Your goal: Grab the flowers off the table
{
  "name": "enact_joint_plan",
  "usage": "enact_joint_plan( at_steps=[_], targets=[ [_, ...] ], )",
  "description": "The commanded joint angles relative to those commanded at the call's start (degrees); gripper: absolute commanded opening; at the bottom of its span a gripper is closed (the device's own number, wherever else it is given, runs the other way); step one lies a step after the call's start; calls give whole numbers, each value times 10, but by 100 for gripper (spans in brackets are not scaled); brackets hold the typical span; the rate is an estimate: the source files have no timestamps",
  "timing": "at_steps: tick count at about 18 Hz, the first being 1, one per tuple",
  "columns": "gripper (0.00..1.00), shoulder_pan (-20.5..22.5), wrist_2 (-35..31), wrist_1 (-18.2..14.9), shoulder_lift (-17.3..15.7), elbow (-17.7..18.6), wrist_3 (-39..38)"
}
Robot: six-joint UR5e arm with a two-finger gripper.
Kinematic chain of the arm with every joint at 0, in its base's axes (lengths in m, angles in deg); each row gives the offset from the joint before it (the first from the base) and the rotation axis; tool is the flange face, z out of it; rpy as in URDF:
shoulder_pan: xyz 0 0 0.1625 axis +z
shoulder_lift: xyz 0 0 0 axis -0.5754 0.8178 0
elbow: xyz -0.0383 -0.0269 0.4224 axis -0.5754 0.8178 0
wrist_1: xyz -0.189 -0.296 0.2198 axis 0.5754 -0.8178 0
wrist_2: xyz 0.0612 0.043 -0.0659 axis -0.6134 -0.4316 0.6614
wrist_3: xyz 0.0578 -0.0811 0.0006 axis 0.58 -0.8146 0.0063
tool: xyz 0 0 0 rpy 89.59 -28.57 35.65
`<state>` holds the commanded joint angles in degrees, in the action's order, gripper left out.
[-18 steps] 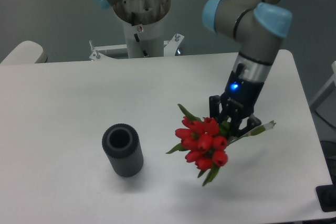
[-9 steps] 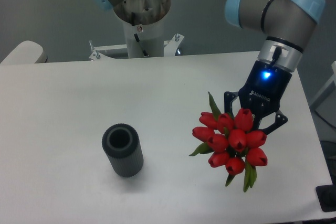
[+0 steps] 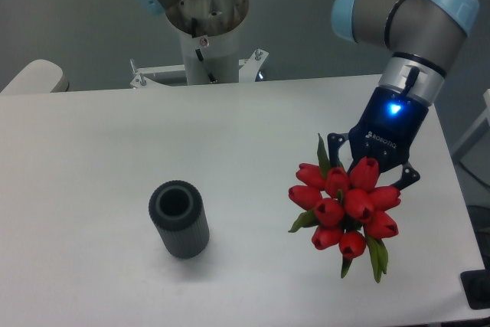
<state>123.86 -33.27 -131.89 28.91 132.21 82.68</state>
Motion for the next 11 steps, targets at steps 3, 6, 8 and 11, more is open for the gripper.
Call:
enact_joint_plan(
  at_steps=[3, 6, 8, 11],
  targets=[
    [26, -1, -5, 1, 0, 0, 3],
    [26, -3, -7, 2, -1, 1, 2],
    [26, -2, -8, 1, 0, -2, 2],
    [26, 0, -11, 2, -1, -3, 2]
  ],
)
